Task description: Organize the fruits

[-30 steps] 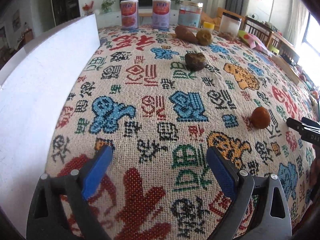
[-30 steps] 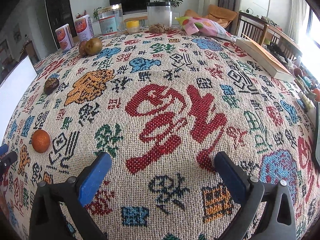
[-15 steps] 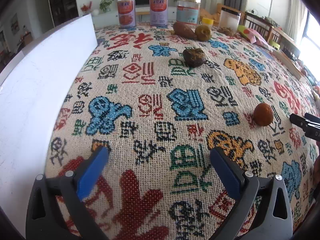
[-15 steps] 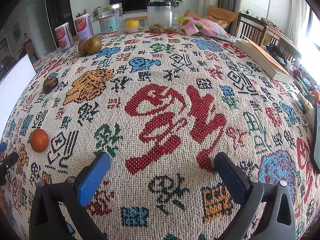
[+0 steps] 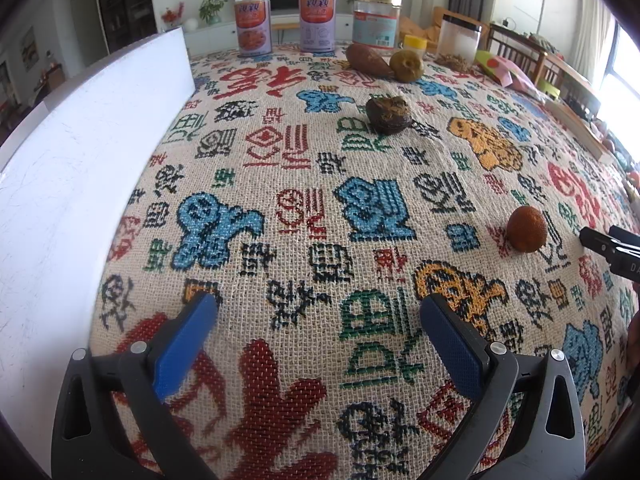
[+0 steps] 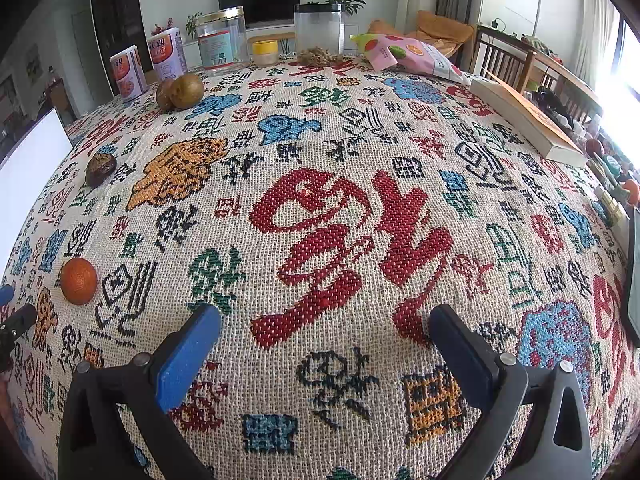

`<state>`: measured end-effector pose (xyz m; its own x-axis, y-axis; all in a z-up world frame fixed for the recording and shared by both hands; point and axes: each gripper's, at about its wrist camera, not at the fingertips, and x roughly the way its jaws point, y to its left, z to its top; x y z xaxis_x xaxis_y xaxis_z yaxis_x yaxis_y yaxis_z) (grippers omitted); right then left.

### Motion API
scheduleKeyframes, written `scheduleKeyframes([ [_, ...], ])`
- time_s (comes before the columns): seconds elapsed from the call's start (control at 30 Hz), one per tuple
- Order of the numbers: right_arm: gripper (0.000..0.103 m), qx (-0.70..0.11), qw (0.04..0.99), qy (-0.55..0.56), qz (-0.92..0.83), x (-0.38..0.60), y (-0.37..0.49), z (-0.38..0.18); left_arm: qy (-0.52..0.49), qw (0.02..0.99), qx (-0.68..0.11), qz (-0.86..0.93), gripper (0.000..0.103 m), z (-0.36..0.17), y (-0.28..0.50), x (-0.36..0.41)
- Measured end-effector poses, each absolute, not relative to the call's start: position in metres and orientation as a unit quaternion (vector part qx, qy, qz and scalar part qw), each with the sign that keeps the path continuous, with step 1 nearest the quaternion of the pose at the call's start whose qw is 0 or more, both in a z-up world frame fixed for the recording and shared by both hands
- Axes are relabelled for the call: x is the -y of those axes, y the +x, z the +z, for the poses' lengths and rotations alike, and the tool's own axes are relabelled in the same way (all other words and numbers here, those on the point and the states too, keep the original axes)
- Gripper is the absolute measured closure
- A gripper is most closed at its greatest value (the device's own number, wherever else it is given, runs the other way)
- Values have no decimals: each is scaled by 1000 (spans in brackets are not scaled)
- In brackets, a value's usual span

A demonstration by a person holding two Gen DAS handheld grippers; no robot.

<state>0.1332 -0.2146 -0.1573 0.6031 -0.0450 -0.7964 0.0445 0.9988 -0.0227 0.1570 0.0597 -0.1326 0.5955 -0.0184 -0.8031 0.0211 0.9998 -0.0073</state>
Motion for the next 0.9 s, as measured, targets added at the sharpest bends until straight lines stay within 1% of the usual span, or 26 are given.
scheduleKeyframes([
  [0.9, 0, -444, 896, 2, -24, 215, 133, -156, 3, 893, -450, -10, 0, -133, 157, -60],
])
